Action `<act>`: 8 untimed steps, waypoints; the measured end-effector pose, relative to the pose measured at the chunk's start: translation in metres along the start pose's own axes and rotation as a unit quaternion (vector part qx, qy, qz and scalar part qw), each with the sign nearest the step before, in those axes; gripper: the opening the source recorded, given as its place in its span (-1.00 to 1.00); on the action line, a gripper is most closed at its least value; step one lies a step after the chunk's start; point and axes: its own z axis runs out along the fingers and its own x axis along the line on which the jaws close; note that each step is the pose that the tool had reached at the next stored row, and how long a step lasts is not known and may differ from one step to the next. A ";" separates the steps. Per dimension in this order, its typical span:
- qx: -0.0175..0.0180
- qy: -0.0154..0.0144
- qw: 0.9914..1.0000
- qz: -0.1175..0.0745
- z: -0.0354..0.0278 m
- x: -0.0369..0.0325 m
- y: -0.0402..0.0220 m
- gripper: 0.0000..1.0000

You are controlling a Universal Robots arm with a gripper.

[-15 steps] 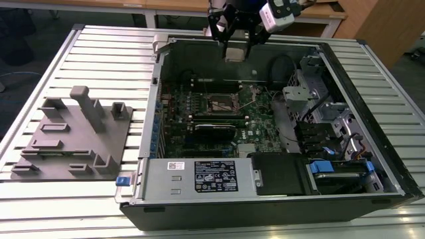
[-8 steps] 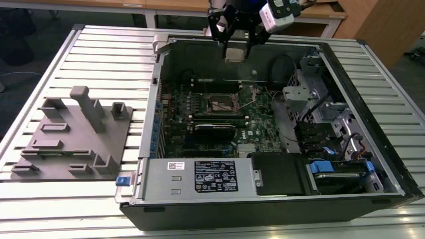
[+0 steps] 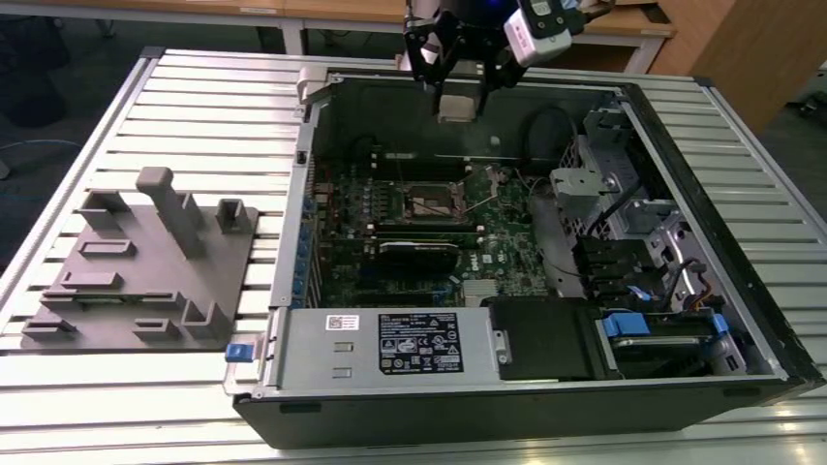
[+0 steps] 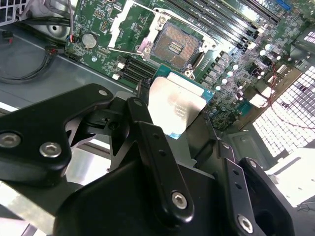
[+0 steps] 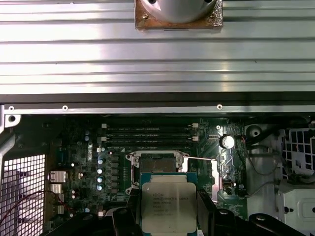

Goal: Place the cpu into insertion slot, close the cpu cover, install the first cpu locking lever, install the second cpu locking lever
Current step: 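Place the cpu into insertion slot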

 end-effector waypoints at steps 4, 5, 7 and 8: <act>0.000 0.000 1.000 0.000 0.0021 0.0000 -0.0002 0.08; 0.000 0.000 1.000 0.000 0.0023 0.0000 -0.0002 0.08; 0.000 0.000 1.000 0.000 0.0023 0.0000 -0.0002 0.08; 0.000 0.000 1.000 0.000 0.0025 0.0000 -0.0002 0.08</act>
